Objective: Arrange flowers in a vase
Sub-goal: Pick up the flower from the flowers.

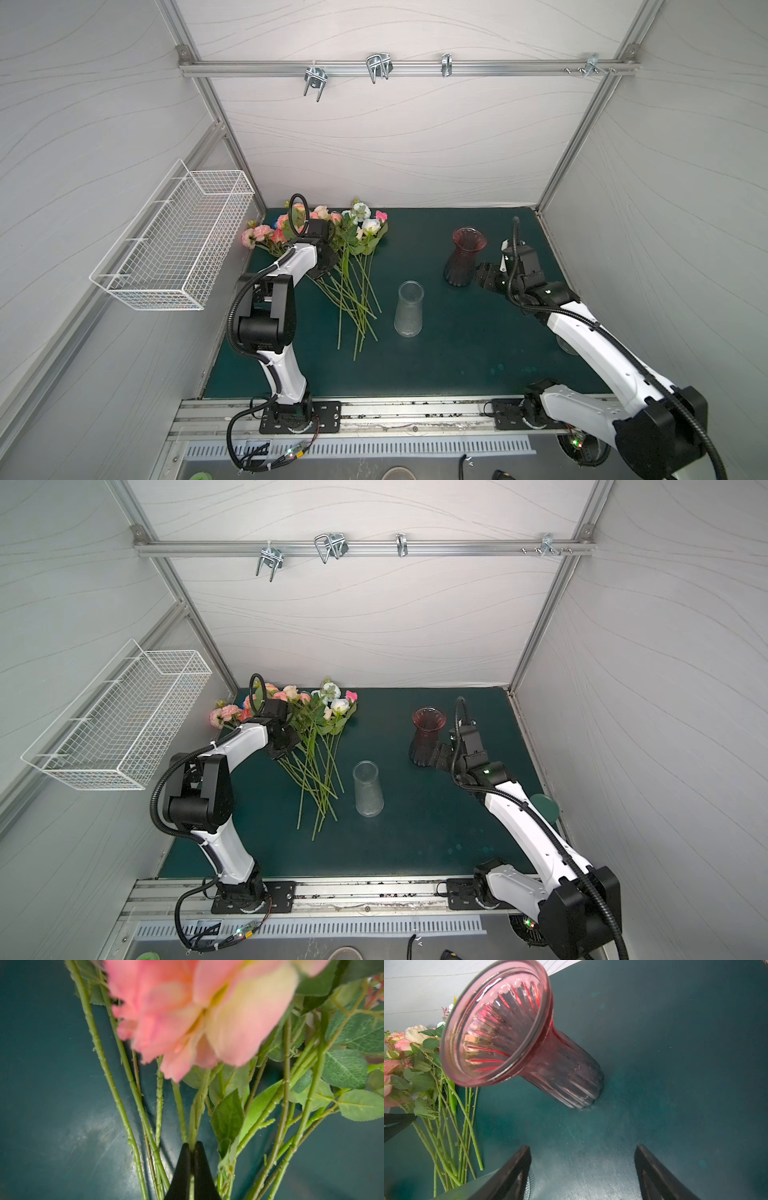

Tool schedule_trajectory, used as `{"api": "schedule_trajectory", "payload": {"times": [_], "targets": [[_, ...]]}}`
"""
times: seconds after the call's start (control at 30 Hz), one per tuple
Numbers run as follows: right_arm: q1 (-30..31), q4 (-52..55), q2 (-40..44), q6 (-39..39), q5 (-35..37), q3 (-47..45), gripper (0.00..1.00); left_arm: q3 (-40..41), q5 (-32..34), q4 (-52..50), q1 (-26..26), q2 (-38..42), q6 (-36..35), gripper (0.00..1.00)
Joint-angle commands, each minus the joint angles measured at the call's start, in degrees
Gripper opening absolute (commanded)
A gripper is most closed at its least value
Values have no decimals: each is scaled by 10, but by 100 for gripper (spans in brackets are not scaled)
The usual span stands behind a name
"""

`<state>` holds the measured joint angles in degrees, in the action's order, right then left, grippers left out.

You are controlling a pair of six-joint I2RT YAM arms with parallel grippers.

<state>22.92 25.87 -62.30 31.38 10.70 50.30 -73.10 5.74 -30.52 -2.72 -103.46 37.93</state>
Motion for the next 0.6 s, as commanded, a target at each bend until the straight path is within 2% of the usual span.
{"api": "schedule_trajectory", "payload": {"times": [0.0,0.2,0.37,0.57], "targets": [[4,14,10,-3,9,9,80,6,31,14,-3,71,-4,0],[4,15,13,1,10,8,80,15,59,30,-22,203,-19,0],[4,10,17,3,15,5,80,0,69,46,-66,307,-49,0],[4,4,13,4,11,2,80,-96,133,70,-222,365,-124,0]]}}
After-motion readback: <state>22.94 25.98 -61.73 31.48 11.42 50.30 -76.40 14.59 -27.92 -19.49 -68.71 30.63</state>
